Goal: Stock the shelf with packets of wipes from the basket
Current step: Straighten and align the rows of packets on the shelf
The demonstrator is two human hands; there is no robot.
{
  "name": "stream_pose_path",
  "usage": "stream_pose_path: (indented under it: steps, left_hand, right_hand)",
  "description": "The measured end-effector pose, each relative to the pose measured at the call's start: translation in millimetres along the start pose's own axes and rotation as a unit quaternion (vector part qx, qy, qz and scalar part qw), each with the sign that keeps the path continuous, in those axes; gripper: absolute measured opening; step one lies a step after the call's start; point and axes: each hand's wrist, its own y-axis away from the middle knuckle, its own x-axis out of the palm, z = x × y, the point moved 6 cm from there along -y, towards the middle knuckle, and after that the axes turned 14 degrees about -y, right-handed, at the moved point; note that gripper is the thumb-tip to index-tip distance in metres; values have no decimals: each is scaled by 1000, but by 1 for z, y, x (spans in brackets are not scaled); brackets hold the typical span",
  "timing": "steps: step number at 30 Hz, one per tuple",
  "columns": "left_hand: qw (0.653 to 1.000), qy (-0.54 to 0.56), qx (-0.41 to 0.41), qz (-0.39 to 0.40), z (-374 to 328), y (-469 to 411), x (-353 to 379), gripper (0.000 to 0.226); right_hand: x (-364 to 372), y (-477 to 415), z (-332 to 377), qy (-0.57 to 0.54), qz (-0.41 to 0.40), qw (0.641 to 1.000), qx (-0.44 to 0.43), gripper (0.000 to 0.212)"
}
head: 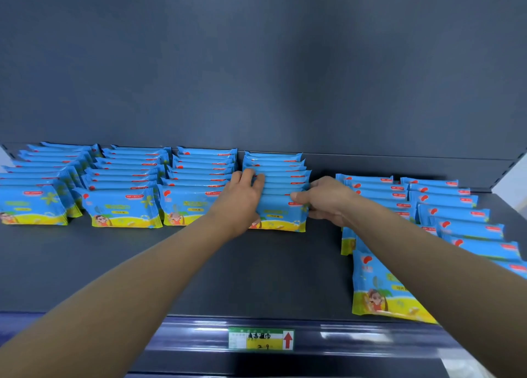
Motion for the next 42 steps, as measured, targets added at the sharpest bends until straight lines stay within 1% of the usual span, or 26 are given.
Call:
stream_pose_path:
  steps: [3,6,8,10,12,14,17,20,23,26,28,30,33,35,37,39,42]
  left_hand:
    - [1000,11,11,-6,3,3,-1,92]
    - [997,69,-6,-47,21,10,-11,96]
    - [991,120,-28,-59,33,15,-15,93]
    - [987,144,-42,-61,39,19,-16,83]
    - [987,138,-39,-68,36,23,-16,70]
    - [991,113,-19,-75,26,25,-16,59]
    - [996,57,10,-74,10,21,-14,54]
    - [998,-7,17,-68,1,13,-14,49]
    - [996,-52,0,-66,-3,9,-14,43]
    - [995,-81,-19,-60,-10,10,-18,45]
    - [994,-80,-16,-78,-19,9,-25,47]
    - [993,-54,6,-105,-35,6,-36,48]
    - [989,41,62,-128,-78,5,-52,50]
    - [979,149,88,-111,-113,5,-58,51]
    - [968,218,103,-66,-147,2,-56,53]
    - [970,217,110,-6,-175,-4,-48,66]
    - [977,151,109,105,-199,-9,-33,88]
  right_hand:
    - [-3,3,5,19,-36,999,-28,19]
    - [-6,8,6,31,-36,998,-40,9]
    - [-5,11,5,27,-26,999,-39,9]
    - [-6,13,4,28,-30,998,-44,8]
    - [-8,15,6,35,-42,997,-59,7]
    - [-8,17,8,42,-47,996,-70,8]
    - [-13,21,8,80,-57,991,-89,24]
    - [-27,30,10,148,-88,978,-118,44]
    - [-49,40,13,182,-113,964,-156,42]
    - [-68,51,15,191,-136,954,-190,37]
    - [-78,57,17,191,-143,948,-210,35]
    - [-87,62,19,205,-143,940,-232,33]
    - [-110,66,19,252,-145,921,-260,32]
    - [-130,65,17,278,-142,911,-268,34]
    - [-150,65,13,291,-136,908,-271,35]
    - [-166,64,8,311,-115,904,-269,37]
    - [-183,63,3,359,-69,892,-265,43]
